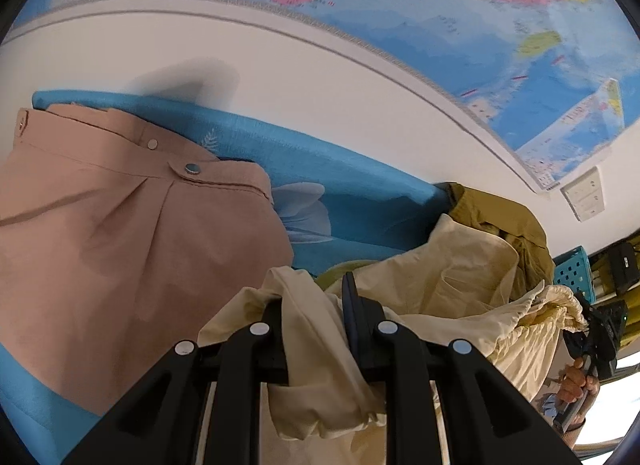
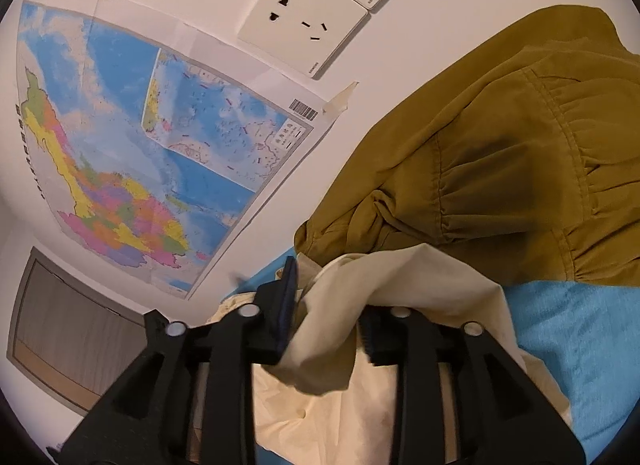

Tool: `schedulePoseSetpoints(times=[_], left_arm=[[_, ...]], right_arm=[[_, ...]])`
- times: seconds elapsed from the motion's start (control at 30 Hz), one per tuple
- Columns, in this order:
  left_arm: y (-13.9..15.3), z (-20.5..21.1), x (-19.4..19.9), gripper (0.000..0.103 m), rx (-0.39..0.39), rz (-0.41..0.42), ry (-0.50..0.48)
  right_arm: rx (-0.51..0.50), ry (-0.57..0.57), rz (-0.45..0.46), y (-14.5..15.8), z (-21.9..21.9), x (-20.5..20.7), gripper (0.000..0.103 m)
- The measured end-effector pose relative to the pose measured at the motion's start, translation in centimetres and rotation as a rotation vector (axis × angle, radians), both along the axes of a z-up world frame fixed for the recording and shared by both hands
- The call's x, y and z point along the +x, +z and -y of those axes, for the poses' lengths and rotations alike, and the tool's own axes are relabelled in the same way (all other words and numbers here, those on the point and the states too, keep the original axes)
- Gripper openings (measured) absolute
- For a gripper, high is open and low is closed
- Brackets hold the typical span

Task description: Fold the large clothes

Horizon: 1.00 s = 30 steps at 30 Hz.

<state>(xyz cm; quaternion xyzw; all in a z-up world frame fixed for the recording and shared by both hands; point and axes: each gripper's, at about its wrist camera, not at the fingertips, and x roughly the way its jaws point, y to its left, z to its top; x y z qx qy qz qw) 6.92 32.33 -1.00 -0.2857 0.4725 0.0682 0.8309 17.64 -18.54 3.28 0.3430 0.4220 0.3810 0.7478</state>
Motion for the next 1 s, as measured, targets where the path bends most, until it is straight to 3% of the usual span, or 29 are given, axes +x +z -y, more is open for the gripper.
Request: schedulePoseSetpoints(times=[0.13, 0.3, 0.43, 0.57, 0.67, 0.73, 0.77, 0.83, 0.93, 1.0], left_arm=[[-0.8, -0.1, 1.0, 0.018, -0.021, -0.017, 0.005], [-2.0, -0.4, 1.8, 0.018, -0.042, -0.031, 0.027], [-2.3, 0.2, 2.2, 0.019, -0.016, -0.036, 0.037], [-2.3, 0.4, 2.4, 0.021, -0.022, -0.034, 0.043], [-1.8, 0.6, 1.9, 0.035, -0.022, -0.003, 0.009], [-1.1, 1.0, 1.2, 0.042, -0.026, 0.031, -0.019], [-0.6, 1.3, 0.7, 0.044, -0.022, 0.049, -0.031], [0.7, 2.1, -0.5, 0.049, 0.009, 0.104, -0.074], [1.9, 4.3, -2.3, 0.057, 0.09, 0.166, -0.156], [2.1, 6.4, -3.4, 0.058, 0.186, 0.18, -0.202]], right_arm=[[0.027, -0.037, 0.005, -0.2, 0.4, -0.5, 0.077], [-0.017, -0.008, 0.138, 1.0, -0.2, -4.1, 0.072], [-0.27, 0.132, 0.291, 0.9, -5.8, -7.9, 0.074], [-0.441, 0.215, 0.367, -0.8, -11.2, -9.2, 0.074], [-0.57, 0.211, 0.449, -1.6, -13.9, -9.6, 0.061], [-0.59, 0.224, 0.444, -2.2, -14.7, -9.3, 0.026], [-0.603, 0.225, 0.446, -2.3, -14.8, -9.1, 0.024], [-0.595, 0.234, 0.461, -2.3, -14.5, -9.1, 0.008], [-0.58, 0.216, 0.486, -1.4, -13.9, -9.1, 0.002], [-0.561, 0.192, 0.511, -0.2, -13.5, -9.2, 0.002]])
